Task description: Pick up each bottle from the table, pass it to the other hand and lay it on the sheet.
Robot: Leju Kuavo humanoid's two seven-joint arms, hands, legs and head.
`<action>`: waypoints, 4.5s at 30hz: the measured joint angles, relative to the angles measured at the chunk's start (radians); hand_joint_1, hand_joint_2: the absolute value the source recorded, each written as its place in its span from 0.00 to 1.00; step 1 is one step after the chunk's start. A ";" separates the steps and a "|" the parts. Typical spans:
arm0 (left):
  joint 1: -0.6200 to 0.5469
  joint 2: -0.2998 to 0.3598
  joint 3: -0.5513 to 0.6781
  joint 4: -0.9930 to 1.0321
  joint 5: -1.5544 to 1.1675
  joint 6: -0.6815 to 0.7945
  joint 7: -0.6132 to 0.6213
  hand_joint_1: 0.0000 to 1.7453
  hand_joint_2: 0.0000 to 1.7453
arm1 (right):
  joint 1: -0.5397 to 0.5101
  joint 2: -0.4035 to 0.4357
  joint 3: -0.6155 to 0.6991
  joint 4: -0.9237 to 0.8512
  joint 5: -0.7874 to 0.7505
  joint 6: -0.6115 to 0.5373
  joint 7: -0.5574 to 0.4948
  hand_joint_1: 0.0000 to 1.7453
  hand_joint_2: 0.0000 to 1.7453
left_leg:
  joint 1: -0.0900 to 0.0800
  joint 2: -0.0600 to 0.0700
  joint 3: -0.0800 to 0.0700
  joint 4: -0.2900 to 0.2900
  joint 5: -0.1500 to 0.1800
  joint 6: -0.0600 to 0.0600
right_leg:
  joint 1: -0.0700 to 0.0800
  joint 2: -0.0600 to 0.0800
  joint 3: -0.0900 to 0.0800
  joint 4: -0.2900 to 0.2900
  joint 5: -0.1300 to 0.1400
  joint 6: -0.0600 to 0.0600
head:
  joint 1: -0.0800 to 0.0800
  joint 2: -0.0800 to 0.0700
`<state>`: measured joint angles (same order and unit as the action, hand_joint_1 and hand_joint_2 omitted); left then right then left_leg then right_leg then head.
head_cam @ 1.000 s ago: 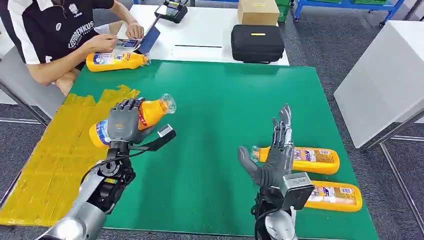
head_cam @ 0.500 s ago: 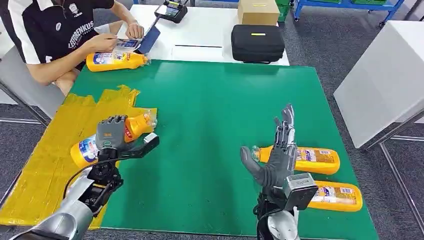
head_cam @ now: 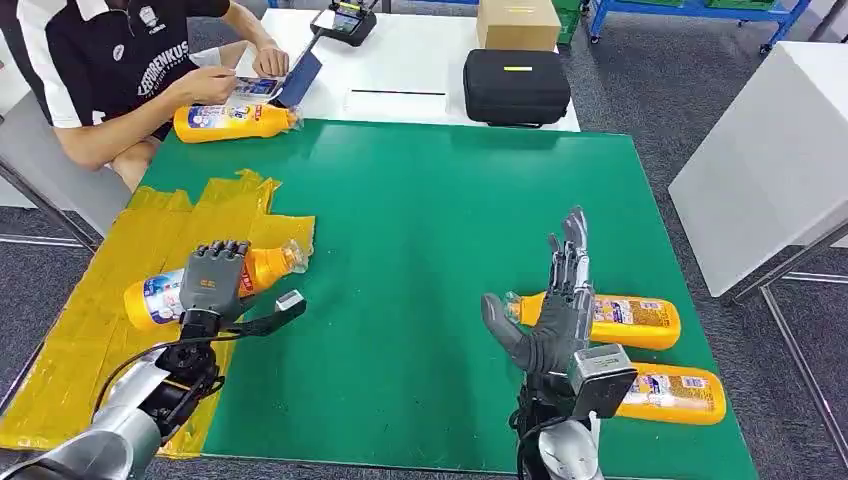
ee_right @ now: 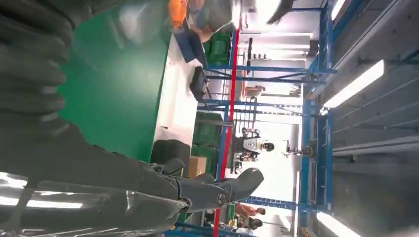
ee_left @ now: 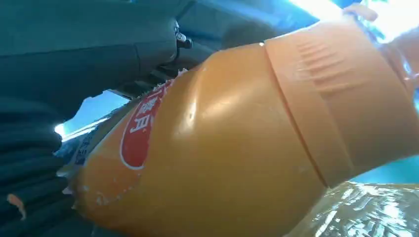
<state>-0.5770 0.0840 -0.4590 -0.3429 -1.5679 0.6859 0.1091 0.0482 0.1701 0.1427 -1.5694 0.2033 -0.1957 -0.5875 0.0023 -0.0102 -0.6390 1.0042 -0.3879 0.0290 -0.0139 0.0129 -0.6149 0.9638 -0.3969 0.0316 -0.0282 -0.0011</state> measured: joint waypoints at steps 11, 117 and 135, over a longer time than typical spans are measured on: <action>0.037 0.050 -0.159 -0.042 -0.001 0.003 -0.039 0.02 1.00 | -0.010 -0.002 -0.003 0.015 -0.003 0.005 0.000 0.00 1.00 | 0.000 0.000 0.000 0.000 0.000 0.000 | 0.000 0.000 0.000 0.000 0.000 0.000 | 0.000 0.000; 0.368 -0.135 0.207 -1.230 1.514 -0.719 -0.812 0.00 1.00 | -0.303 -0.708 -0.086 0.377 0.531 0.410 0.183 0.00 1.00 | -0.002 -0.004 -0.001 0.001 0.001 0.003 | -0.001 -0.002 0.001 -0.001 0.002 0.003 | 0.000 0.000; 0.370 -0.137 0.222 -1.222 1.505 -0.717 -0.811 0.00 1.00 | -0.189 -0.740 -0.122 0.306 0.570 0.336 0.246 0.00 1.00 | -0.002 -0.007 -0.002 0.001 0.001 0.003 | -0.001 -0.005 0.002 -0.001 0.001 0.005 | -0.001 0.000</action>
<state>-0.2069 -0.0526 -0.2369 -1.5652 -0.0629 -0.0309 -0.7023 -0.1409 -0.5699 0.0202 -1.2631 0.7733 0.1403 -0.3417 0.0007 -0.0172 -0.6406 1.0049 -0.3869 0.0320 -0.0149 0.0080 -0.6133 0.9631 -0.3963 0.0370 -0.0290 -0.0011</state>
